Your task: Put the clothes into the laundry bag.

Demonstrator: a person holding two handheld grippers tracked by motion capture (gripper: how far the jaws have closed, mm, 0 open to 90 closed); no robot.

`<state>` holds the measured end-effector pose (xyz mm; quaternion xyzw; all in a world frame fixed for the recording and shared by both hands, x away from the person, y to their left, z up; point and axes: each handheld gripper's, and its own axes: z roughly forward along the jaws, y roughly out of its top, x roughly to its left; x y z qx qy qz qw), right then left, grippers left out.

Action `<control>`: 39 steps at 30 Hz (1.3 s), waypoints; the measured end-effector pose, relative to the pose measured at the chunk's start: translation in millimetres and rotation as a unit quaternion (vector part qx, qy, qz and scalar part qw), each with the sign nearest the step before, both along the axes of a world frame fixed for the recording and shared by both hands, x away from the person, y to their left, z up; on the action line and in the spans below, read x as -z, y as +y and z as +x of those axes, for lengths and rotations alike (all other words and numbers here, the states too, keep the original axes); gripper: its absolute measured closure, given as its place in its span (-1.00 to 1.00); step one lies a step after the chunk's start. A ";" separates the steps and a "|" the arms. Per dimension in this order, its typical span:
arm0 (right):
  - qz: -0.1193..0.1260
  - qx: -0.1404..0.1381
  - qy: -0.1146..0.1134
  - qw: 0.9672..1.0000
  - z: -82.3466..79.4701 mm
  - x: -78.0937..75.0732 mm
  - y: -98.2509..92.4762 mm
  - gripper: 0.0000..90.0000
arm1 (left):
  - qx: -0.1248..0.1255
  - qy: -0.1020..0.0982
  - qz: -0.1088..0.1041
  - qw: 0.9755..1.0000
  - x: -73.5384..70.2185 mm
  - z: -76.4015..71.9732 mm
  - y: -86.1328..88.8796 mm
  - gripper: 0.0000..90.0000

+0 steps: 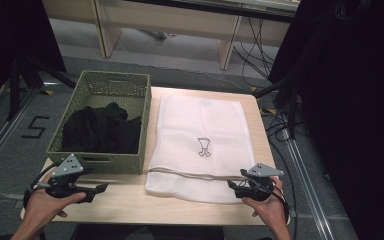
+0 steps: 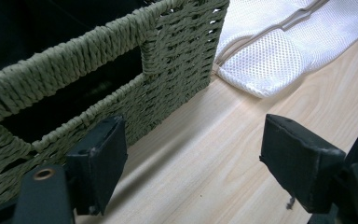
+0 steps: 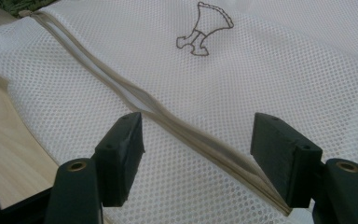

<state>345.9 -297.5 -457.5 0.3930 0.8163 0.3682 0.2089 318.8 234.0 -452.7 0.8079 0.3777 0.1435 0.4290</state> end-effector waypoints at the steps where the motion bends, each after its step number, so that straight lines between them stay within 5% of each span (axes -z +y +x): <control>1: 0.007 0.007 0.009 1.000 -1.3 0.2 1.4 -0.22 | 0.012 -0.001 0.016 1.000 -0.5 0.8 1.8 -0.51; 13: -0.001 -0.005 0.004 1.000 1.3 0.4 2.6 -0.21 | 0.015 0.011 0.032 0.999 -0.3 1.3 1.1 -0.54; 23: -0.004 -0.021 -0.008 1.000 8.1 -0.7 11.2 -0.22 | 0.009 0.000 0.037 0.999 0.7 2.4 0.5 -0.56; 30: -0.021 -0.052 -0.020 0.998 22.2 -0.7 23.3 -0.17 | 0.001 0.005 0.025 1.000 1.9 3.1 -0.7 -0.57; 37: -0.053 -0.095 -0.008 0.994 43.1 7.8 45.1 -0.10 | 0.009 0.006 0.034 0.999 1.3 3.6 0.7 -0.57; 39: -0.051 -0.107 0.011 0.993 47.7 11.4 50.1 -0.10 | 0.008 0.007 0.033 0.999 1.3 3.4 0.7 -0.57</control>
